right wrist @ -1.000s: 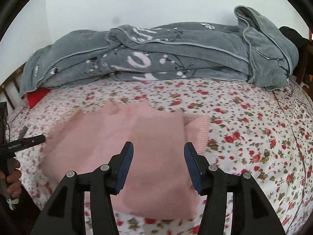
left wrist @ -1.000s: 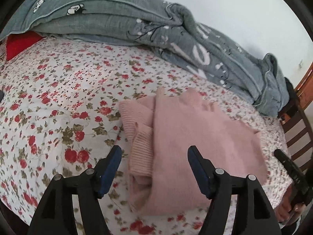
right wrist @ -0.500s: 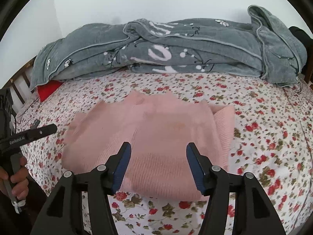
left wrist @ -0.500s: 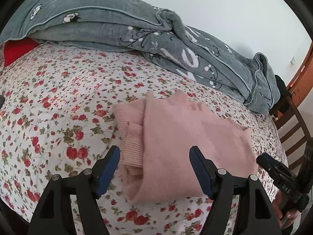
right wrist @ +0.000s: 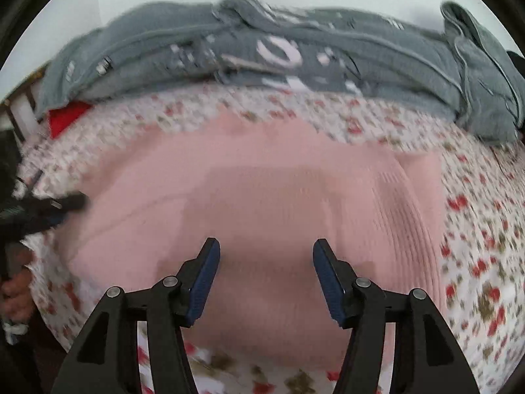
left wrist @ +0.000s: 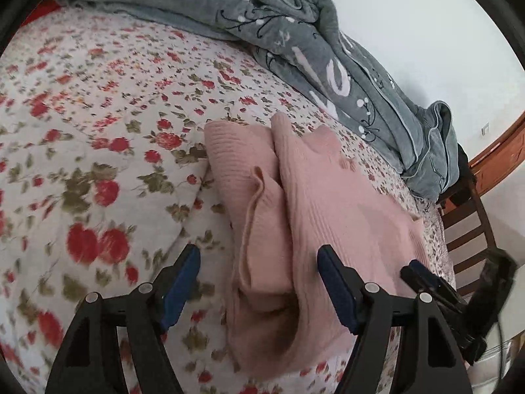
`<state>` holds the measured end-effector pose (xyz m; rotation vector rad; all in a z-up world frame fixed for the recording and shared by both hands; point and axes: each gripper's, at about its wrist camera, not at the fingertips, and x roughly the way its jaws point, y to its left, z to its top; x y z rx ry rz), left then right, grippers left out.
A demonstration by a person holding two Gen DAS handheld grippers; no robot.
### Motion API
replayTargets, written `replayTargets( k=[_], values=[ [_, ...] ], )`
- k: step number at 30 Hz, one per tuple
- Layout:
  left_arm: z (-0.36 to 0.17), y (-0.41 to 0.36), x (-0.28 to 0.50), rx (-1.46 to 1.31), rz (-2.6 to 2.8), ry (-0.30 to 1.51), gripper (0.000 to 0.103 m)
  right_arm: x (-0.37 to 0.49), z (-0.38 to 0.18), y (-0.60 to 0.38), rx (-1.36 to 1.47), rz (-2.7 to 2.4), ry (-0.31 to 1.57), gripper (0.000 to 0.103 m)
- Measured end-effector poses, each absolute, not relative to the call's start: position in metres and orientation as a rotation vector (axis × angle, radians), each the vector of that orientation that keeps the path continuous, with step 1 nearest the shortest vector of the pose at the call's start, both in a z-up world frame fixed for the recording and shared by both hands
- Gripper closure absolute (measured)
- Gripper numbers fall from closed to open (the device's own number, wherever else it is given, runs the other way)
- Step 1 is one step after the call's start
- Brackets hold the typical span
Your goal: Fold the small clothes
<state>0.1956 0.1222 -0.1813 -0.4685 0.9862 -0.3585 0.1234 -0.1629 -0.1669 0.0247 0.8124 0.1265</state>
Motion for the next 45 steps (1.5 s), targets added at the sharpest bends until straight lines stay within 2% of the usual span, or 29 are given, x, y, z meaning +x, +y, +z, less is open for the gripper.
replayTargets(
  k=[3,7,10,11,12,15,29,36,45],
  values=[
    [-0.187,0.120,0.207,-0.478,-0.363,0.988,0.032,0.134,-0.163,-0.147,0.020,0.152,0.763,0.044],
    [-0.192,0.121,0.217,-0.498,-0.359,0.992,0.034,0.152,-0.194,-0.138,-0.003,0.084,0.797,0.044],
    [-0.191,0.121,0.221,-0.494,-0.362,1.001,0.053,0.141,-0.203,-0.132,-0.062,0.060,0.731,0.047],
    [-0.192,0.120,0.223,-0.516,-0.390,1.015,0.066,0.138,-0.201,-0.131,-0.077,0.044,0.726,0.047],
    [-0.193,0.121,0.226,-0.535,-0.408,1.027,0.072,0.135,-0.198,-0.131,-0.079,0.028,0.721,0.049],
    [-0.188,0.116,0.226,-0.519,-0.402,1.026,0.077,0.121,-0.192,-0.136,-0.072,-0.011,0.710,0.052],
    [-0.110,0.070,0.213,-0.419,-0.435,0.938,0.081,0.099,-0.209,-0.137,-0.086,-0.020,0.649,0.052],
    [-0.082,0.023,0.207,-0.348,-0.410,0.945,0.081,0.076,-0.196,-0.154,-0.090,0.060,0.639,0.052],
    [-0.060,-0.069,0.194,-0.282,-0.413,0.993,0.081,0.033,-0.164,-0.215,-0.073,0.024,0.528,0.052]
  ],
)
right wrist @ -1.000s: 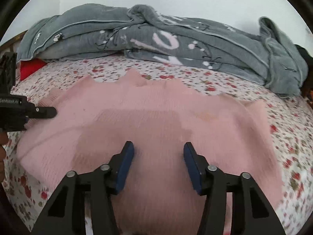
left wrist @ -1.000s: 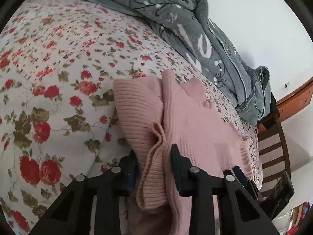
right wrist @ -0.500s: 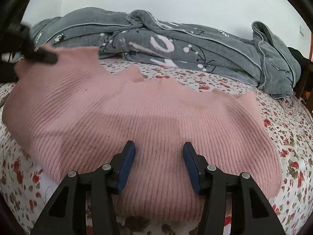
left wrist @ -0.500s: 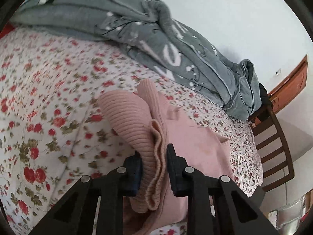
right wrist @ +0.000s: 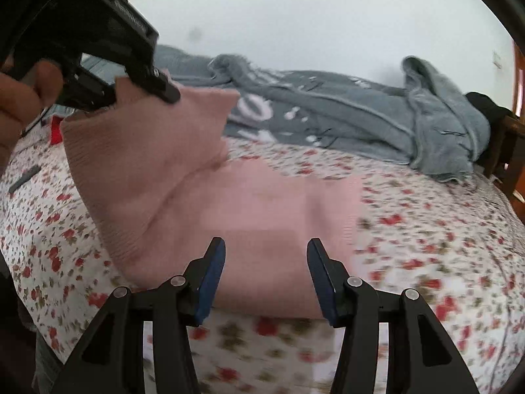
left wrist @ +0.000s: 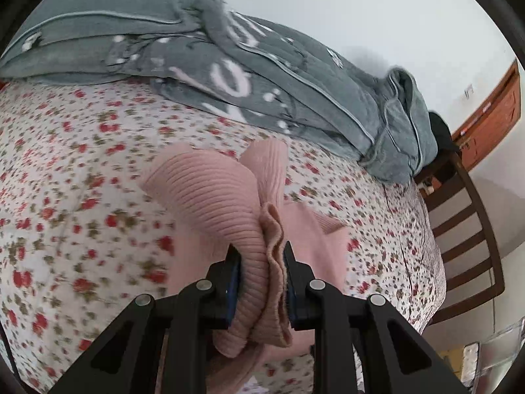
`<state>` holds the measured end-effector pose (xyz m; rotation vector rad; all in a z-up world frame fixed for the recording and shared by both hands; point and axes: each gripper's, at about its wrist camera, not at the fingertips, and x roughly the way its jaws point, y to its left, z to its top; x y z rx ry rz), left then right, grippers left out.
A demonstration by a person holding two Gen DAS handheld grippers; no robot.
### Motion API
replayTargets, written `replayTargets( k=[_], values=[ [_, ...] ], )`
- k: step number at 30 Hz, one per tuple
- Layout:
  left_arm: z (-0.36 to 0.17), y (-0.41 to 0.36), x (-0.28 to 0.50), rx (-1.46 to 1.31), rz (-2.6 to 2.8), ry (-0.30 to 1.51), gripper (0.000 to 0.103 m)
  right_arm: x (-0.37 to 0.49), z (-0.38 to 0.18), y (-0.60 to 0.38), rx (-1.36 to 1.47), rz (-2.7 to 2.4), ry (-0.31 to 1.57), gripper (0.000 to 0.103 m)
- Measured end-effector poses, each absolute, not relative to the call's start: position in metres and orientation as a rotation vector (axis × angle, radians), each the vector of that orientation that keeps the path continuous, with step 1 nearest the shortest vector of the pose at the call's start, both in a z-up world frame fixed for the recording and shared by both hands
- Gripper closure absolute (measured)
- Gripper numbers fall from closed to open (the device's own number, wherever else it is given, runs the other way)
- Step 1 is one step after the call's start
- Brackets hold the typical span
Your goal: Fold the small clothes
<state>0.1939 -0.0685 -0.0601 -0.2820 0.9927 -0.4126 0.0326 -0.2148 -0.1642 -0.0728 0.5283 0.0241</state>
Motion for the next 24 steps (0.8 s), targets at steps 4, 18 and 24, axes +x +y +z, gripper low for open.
replayTargets(
  k=[4,18,24],
  values=[
    [-0.070,-0.122,0.184,-0.248,-0.417,1.037,0.086,0.016,-0.157,-0.263,-0.009,-0.010,0.517,0.052],
    [-0.106,-0.203,0.152,-0.177,-0.607,1.111,0.068,-0.024,-0.151,-0.323,0.056,-0.071,0.515,0.052],
    [-0.063,-0.148,0.145,-0.174,-0.587,0.938,0.043,-0.010,-0.136,-0.304,0.109,0.048,0.505,0.050]
  ],
)
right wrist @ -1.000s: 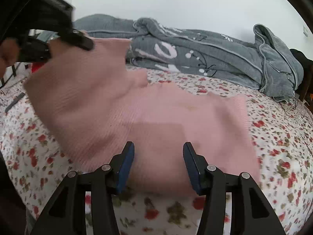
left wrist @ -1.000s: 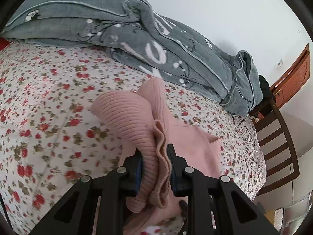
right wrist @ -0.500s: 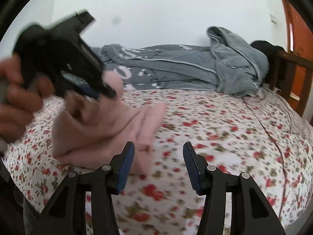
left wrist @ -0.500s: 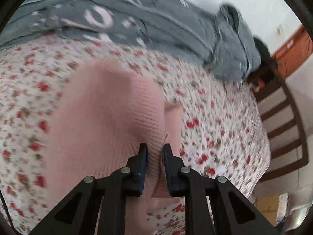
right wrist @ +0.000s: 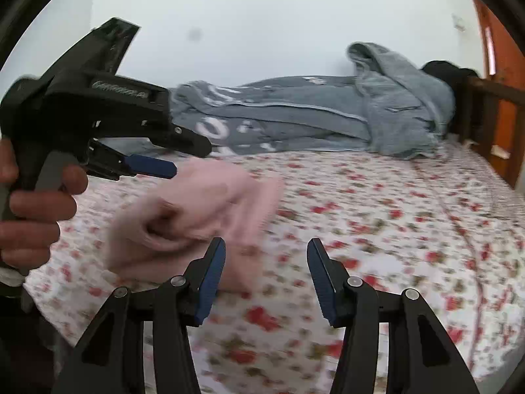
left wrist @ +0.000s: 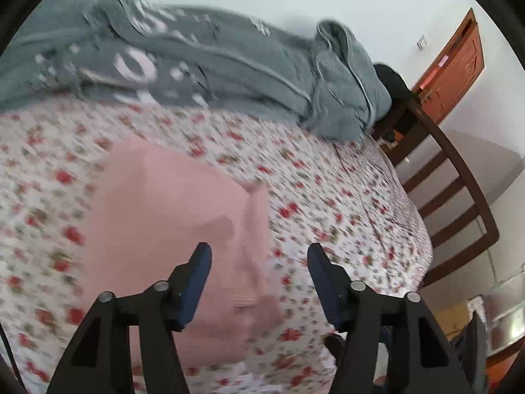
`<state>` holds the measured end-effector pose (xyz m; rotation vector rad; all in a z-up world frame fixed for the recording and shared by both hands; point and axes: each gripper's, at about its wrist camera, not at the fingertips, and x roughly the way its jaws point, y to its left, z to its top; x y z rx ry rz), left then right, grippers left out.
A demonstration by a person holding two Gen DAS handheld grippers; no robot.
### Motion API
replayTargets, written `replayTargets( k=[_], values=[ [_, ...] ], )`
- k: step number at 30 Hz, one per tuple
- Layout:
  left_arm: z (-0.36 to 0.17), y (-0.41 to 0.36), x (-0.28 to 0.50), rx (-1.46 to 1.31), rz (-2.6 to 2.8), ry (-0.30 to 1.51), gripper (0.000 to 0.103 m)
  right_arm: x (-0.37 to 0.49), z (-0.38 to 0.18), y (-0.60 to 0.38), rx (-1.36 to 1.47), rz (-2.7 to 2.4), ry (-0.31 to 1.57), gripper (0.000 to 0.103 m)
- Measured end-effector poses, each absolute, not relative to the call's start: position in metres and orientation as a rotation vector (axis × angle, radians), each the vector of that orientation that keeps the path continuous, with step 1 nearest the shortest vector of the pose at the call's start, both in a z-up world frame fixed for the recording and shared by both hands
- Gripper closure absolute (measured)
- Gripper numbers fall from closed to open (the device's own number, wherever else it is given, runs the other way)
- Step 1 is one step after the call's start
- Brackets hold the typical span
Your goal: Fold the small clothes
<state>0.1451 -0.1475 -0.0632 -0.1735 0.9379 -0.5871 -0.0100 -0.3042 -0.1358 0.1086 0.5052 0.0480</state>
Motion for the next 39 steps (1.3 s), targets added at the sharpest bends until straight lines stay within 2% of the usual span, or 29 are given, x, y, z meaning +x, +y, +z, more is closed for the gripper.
replayTargets(
  k=[6,12,16,27,29,31,35,39],
  values=[
    [-0.065,-0.070,0.151,-0.119,-0.405,0.846,0.037,0.017,-0.134,-0.285,0.318,0.255,0.573,0.044],
    [-0.110,-0.006,0.156,-0.112,-0.297,0.904,0.037,0.040,-0.152,-0.266,0.516,0.347,0.686,0.044],
    [-0.129,0.017,0.155,-0.154,-0.324,0.913,0.037,0.050,-0.156,-0.257,0.563,0.310,0.709,0.037],
    [-0.143,0.049,0.147,-0.163,-0.387,0.875,0.037,0.103,-0.185,-0.254,0.702,0.160,0.829,0.035],
    [-0.145,0.055,0.148,-0.175,-0.389,0.870,0.037,0.110,-0.185,-0.251,0.699,0.132,0.822,0.043],
    [-0.146,0.057,0.148,-0.177,-0.396,0.868,0.037,0.113,-0.179,-0.251,0.663,0.107,0.798,0.079],
    [-0.146,0.053,0.149,-0.169,-0.417,0.858,0.037,0.106,-0.156,-0.257,0.564,0.122,0.704,0.082],
    [-0.141,0.035,0.146,-0.148,-0.481,0.843,0.037,0.085,-0.127,-0.257,0.335,0.053,0.601,0.082]
  ],
)
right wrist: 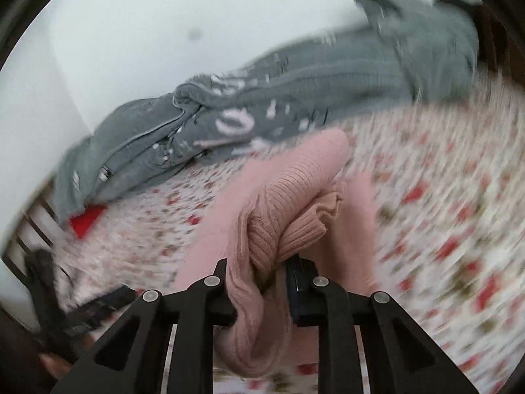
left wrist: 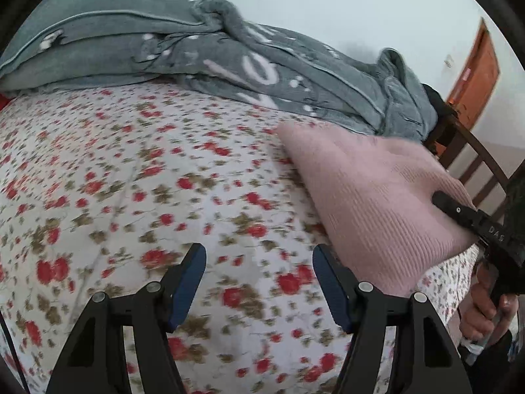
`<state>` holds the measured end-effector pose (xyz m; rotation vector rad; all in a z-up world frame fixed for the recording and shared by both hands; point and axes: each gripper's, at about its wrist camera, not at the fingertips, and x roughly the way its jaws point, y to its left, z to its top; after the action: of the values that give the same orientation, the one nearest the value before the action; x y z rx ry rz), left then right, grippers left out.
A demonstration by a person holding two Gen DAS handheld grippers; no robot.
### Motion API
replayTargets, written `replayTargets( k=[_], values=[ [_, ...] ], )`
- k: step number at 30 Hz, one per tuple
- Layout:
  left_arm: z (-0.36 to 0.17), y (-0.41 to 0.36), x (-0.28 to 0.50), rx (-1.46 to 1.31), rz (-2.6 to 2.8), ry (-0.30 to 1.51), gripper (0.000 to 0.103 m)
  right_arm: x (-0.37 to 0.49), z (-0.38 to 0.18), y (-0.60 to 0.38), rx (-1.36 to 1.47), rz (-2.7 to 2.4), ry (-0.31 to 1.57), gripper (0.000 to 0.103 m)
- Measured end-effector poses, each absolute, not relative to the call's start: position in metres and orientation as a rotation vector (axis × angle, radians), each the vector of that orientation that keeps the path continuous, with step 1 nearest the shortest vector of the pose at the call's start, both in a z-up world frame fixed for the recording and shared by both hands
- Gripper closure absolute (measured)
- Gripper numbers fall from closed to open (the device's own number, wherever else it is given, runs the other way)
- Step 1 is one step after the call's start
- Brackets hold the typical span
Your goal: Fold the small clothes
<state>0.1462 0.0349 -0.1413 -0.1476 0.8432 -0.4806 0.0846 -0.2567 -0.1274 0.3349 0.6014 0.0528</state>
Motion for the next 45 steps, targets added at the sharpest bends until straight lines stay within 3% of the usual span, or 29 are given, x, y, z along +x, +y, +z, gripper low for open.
replayTargets(
  k=[8,14,16,20,36,45],
  values=[
    [-0.140,-0.022,0.150,-0.150,-0.571,0.883,0.037,0.075,-0.176,-0.281,0.183,-0.003,0.666,0.078],
    [-0.140,-0.064,0.157,-0.143,-0.604,0.921,0.037,0.053,-0.162,-0.300,0.186,0.011,0.599,0.057],
    [-0.149,-0.077,0.159,-0.121,-0.590,0.951,0.037,0.049,-0.166,-0.303,0.180,0.028,0.597,0.056],
    [-0.166,-0.087,0.155,-0.071,-0.554,0.982,0.024,0.056,-0.196,-0.308,0.184,0.023,0.655,0.056],
    [-0.127,-0.079,0.155,-0.131,-0.625,0.939,0.032,0.052,-0.148,-0.336,0.275,0.120,0.560,0.051],
    [-0.155,-0.079,0.105,0.115,-0.651,0.959,0.032,0.044,-0.158,-0.326,0.240,0.137,0.591,0.051]
  ],
)
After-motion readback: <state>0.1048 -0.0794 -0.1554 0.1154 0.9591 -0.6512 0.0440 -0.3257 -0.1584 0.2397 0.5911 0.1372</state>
